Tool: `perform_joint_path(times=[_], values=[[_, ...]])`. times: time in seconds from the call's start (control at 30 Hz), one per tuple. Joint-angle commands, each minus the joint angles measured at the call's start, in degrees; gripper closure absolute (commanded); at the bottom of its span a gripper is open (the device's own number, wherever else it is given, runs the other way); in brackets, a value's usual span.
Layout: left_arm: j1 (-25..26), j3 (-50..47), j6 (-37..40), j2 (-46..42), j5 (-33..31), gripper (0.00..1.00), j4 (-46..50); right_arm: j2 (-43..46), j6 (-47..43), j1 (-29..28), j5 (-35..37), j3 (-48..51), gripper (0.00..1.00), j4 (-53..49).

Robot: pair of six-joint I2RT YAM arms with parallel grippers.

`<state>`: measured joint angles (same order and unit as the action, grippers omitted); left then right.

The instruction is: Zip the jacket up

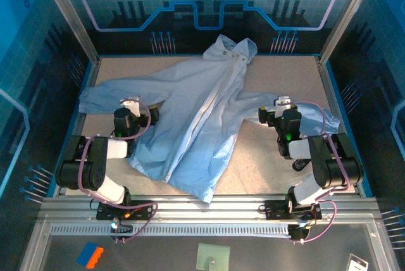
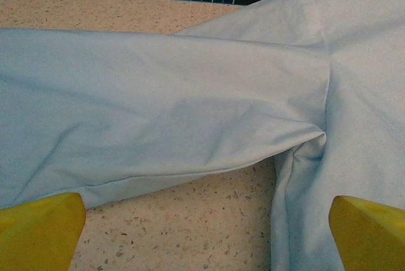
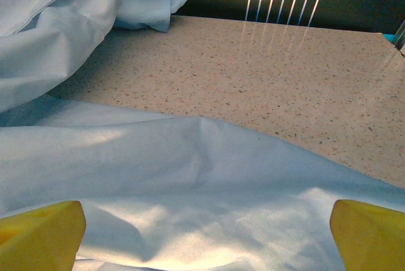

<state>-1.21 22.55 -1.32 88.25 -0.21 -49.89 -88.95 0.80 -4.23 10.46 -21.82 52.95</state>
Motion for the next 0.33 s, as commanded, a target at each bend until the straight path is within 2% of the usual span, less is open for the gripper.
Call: perform_joint_path(times=[0.0, 0.3], values=[[0.3, -0.3, 1.0, 0.6, -0.5, 0.01, -2.2, 0.5, -0.7, -0.8, 0.0, -0.2, 0.00, 0.0], [0.3, -0.3, 1.0, 0.6, -0.5, 0.01, -2.1, 0.4, -0.8, -0.8, -0.1, -0.4, 0.00, -0.3]])
